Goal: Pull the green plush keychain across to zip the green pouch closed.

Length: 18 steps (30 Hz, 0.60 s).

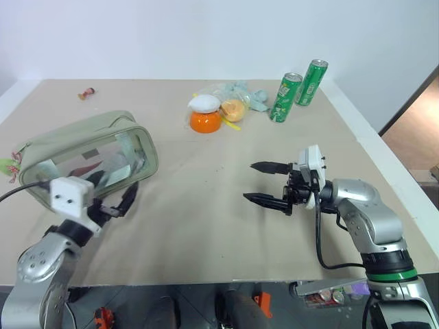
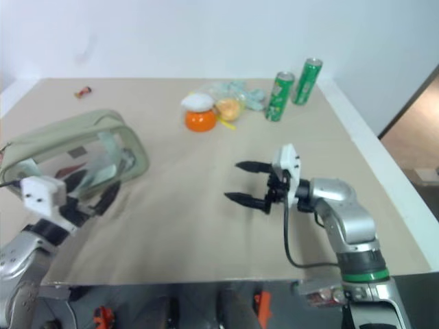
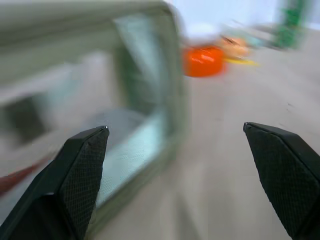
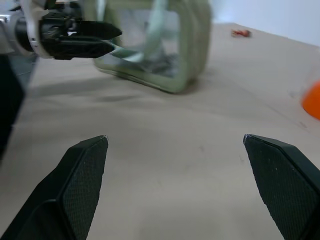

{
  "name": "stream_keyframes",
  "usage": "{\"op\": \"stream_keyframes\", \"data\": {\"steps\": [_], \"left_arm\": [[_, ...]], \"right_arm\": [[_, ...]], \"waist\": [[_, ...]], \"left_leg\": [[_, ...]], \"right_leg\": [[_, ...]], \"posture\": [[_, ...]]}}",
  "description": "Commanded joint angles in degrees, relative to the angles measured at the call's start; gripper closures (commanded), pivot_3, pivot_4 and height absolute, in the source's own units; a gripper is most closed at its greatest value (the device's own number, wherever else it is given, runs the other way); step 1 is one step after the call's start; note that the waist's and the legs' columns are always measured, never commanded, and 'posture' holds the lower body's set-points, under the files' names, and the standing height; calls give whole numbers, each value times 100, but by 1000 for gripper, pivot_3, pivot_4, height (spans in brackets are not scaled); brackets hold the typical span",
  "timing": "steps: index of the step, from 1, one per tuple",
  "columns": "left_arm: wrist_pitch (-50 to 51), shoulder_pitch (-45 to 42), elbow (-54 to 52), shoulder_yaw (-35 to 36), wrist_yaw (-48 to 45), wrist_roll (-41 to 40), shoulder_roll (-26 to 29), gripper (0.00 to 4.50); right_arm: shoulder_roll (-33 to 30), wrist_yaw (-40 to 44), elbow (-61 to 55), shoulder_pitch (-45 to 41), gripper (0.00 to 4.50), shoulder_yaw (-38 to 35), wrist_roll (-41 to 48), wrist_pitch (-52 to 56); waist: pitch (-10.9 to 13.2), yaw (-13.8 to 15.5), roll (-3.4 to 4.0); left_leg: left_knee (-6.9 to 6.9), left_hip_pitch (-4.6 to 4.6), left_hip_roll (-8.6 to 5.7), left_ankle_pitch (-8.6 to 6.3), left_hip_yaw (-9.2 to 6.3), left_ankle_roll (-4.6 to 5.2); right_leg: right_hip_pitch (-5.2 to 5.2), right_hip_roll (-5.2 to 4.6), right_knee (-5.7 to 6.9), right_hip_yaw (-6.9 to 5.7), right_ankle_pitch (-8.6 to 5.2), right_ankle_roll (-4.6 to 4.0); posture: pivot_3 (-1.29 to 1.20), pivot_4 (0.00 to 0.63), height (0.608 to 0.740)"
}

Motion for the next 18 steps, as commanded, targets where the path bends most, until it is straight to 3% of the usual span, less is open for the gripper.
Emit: {"op": "stream_keyframes", "data": {"steps": [1, 5, 9, 18], "left_arm": [[-17, 485, -541, 712, 292, -174, -76, 32], [-37, 617, -127, 1752, 176, -753, 258, 32], [-88, 593, 385, 2181, 80, -910, 524, 32], [18, -105, 1459, 2047, -254, -1061, 1081, 32]], "right_arm": [[129, 172, 222, -437, 0, 102, -17, -128], [296, 345, 610, -797, 0, 286, -170, -304], [381, 361, 733, -999, 0, 294, -230, -372], [284, 125, 462, -806, 0, 149, -256, -336]], "waist": [[0, -14, -4], [0, 24, -8], [2, 30, -5], [0, 41, -9]], "left_leg": [[1, 2, 0, 0, -1, 0], [5, 4, -5, 3, -12, 4], [6, 3, -2, 3, -15, 4], [2, -6, 5, -1, -13, -3]], "right_leg": [[1, 1, 1, -1, 0, 0], [5, 6, 3, -32, -6, -21], [4, 9, 3, -35, -13, -43], [-4, 4, 1, -29, -7, -28]], "posture": [[0, 150, 740], [0, 150, 740], [0, 150, 740], [0, 150, 740]]}}
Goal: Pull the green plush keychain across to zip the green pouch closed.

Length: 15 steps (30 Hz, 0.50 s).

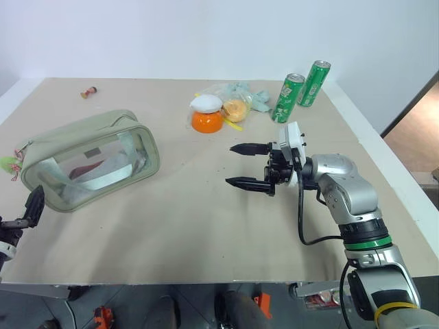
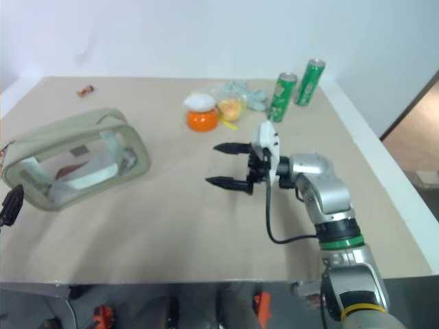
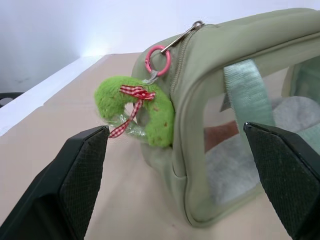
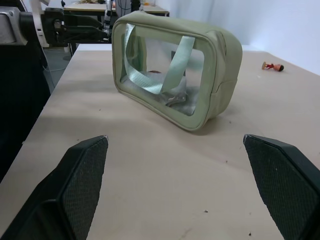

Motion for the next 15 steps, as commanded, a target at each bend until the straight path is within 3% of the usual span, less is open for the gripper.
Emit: {"op": "stream_keyframes", "data": {"steps": [1, 6, 12, 15], "left_arm": [[38, -332, 272, -119, -129, -171, 184, 32], [176, -545, 379, -546, -203, -79, 199, 32], [199, -715, 562, -693, -159, 51, 233, 1664], [224, -735, 543, -701, -154, 64, 227, 2816]], "right_arm": [[-114, -141, -343, 93, 0, -203, -3, -44], [-232, -270, -452, 215, 0, -289, 34, 6], [-289, -363, -554, 294, 0, -301, 59, 52], [-300, -378, -551, 274, 0, -300, 60, 65]], "waist": [[0, 3, 0], [-1, 5, -1], [0, 0, -1], [-1, 6, -1]], "left_leg": [[0, 0, 2, 0, 0, 0], [-1, 0, 2, 0, 3, 0], [-3, 0, 10, -1, 3, -1], [-3, 0, 10, -1, 3, -1]], "right_leg": [[0, 1, 0, -1, 0, 0], [-1, -1, 0, 2, 2, 2], [-5, 6, 1, 1, 1, -1], [-3, 6, 1, -2, 1, -2]], "posture": [[0, 150, 740], [0, 150, 740], [0, 150, 740], [0, 150, 740]]}}
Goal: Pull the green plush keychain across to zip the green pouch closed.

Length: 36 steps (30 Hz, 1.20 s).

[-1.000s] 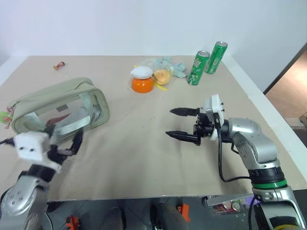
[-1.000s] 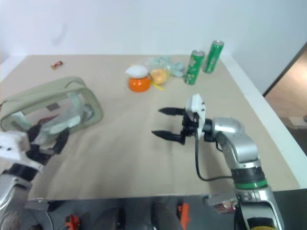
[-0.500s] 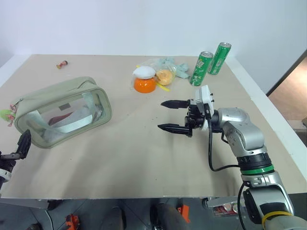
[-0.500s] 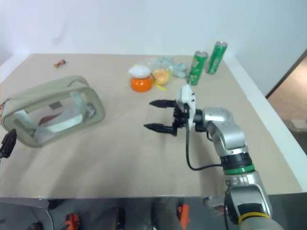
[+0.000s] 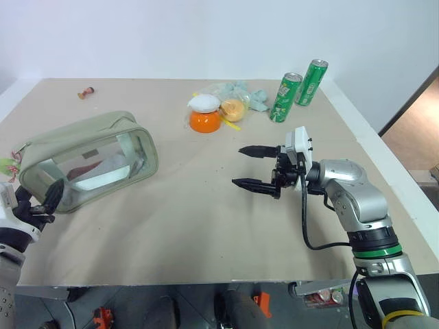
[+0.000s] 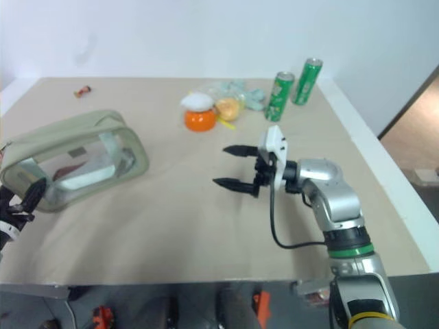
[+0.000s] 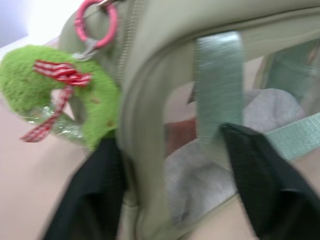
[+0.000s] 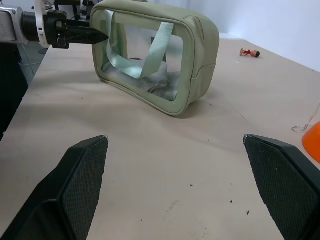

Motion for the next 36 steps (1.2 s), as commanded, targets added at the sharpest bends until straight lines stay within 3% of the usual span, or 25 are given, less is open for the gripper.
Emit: {"op": "stream_keyframes", "data": {"steps": [1, 5, 12, 20, 26, 36], "left_arm": [[10, -40, -83, -11, -28, -8, 123, 3213], [-26, 12, -2, -23, -211, 22, 180, 4481], [-163, -130, 217, -332, -861, 11, 444, 4481], [-168, -851, 39, -1363, -1603, -43, 741, 4481], [-184, -1608, -238, -2875, -2261, 164, 636, 4481], [-133, -2437, -349, -3892, -3039, 43, 515, 4481]], "right_arm": [[-63, -40, -222, -75, 0, -180, 57, -20], [-69, -46, -161, -129, 0, -167, 32, -45], [-12, -89, -26, -237, 0, -149, -50, -138], [-20, -73, 128, -329, 0, -156, -105, -146], [-187, -176, 172, -306, 0, -356, -168, -249], [-550, -537, 66, -31, 0, -825, -204, -274]], "waist": [[0, 2, 0], [0, 5, 0], [0, 50, 0], [0, 72, 0], [0, 69, 0], [1, 59, 3]], "left_leg": [[0, 0, 0, 0, 0, 0], [1, 0, -4, 0, 1, 0], [1, 0, -5, 0, 0, 0], [6, -7, -8, 2, 5, 1], [12, -37, -14, 2, 5, 1], [11, -38, -21, 1, -1, 1]], "right_leg": [[0, -1, 0, 0, 0, 0], [1, -7, -1, 2, 0, 1], [1, -7, 0, 0, 1, 1], [3, -18, -2, -3, 2, 5], [-9, -19, -4, -16, 1, 8], [-11, -6, -4, -19, 0, 10]], "posture": [[0, 150, 740], [0, 150, 740], [0, 150, 740], [0, 150, 740], [0, 150, 740], [0, 150, 740]]}}
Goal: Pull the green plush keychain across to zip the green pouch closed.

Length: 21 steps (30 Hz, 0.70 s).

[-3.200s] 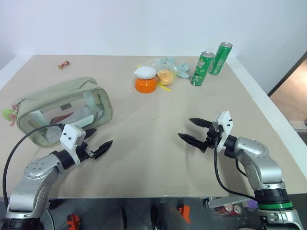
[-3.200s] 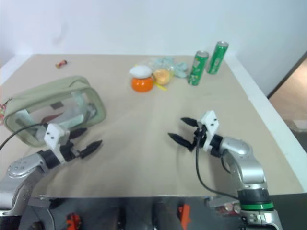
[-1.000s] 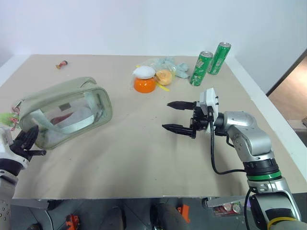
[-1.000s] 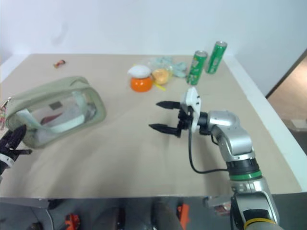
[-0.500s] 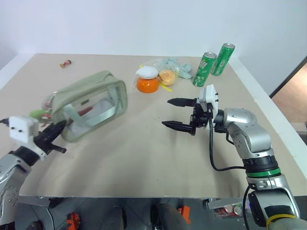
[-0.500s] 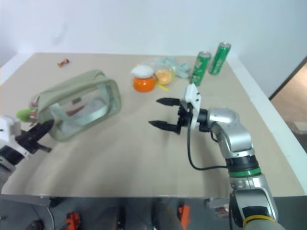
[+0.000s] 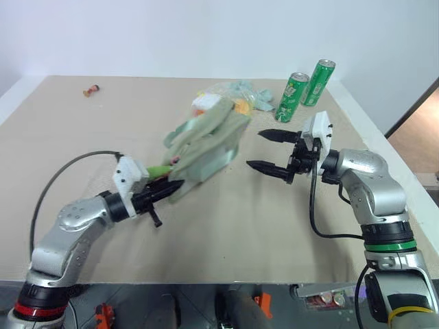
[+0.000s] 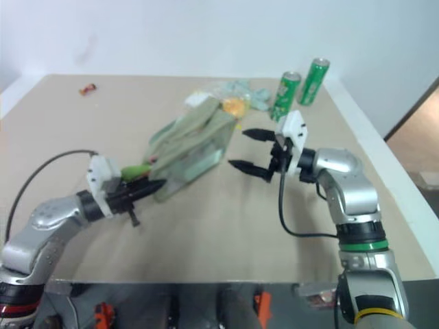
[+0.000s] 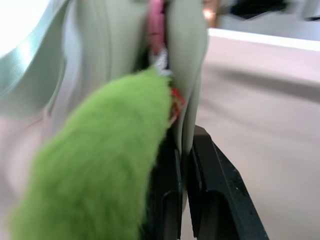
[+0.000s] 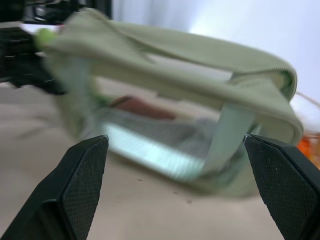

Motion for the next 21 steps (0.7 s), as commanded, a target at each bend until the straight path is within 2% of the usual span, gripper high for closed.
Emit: {"op": "stream_keyframes", "data": {"steps": [1, 5, 9, 12, 15, 21], "left_arm": [[3, -312, -323, -71, -284, -239, -22, 4481], [95, -542, -194, -123, -570, -255, 77, 4481], [-326, -472, 421, 0, -940, 150, 356, 4481], [-371, -458, 532, 152, -1123, 61, 501, 4481], [-280, -250, 568, 392, -1559, -114, 875, 4481], [-467, -337, 899, 333, -1545, 118, 821, 4481]], "right_arm": [[-197, -92, -185, 147, 0, -355, 23, -102], [-350, -178, -216, 389, 0, -549, 32, -163], [-488, -197, -313, 681, 0, -678, 43, -168], [-554, -225, -372, 834, 0, -766, 64, -131], [-714, -134, -256, 981, 0, -871, 52, -209], [-695, 106, -81, 900, 0, -794, 111, -410]], "waist": [[0, 0, 0], [1, -18, 2], [1, -20, 4], [1, -20, 4], [1, -26, 5], [4, -20, 8]], "left_leg": [[0, 0, 0, 0, 0, 0], [0, 0, -1, 0, 0, 0], [-1, 5, 0, 0, 0, 0], [0, 6, 3, 0, -2, 0], [0, 7, 5, 0, 0, 0], [1, 7, 2, 0, 1, 0]], "right_leg": [[0, 0, 0, 0, 0, 0], [-1, 1, 0, 7, 0, 1], [0, 6, 0, 5, 0, 0], [1, 10, 2, 1, 0, -1], [0, 10, 2, 5, 0, -1], [2, 6, 2, 1, -2, -3]], "posture": [[0, 150, 740], [0, 150, 740], [0, 150, 740], [0, 150, 740], [0, 150, 740], [0, 150, 740]]}}
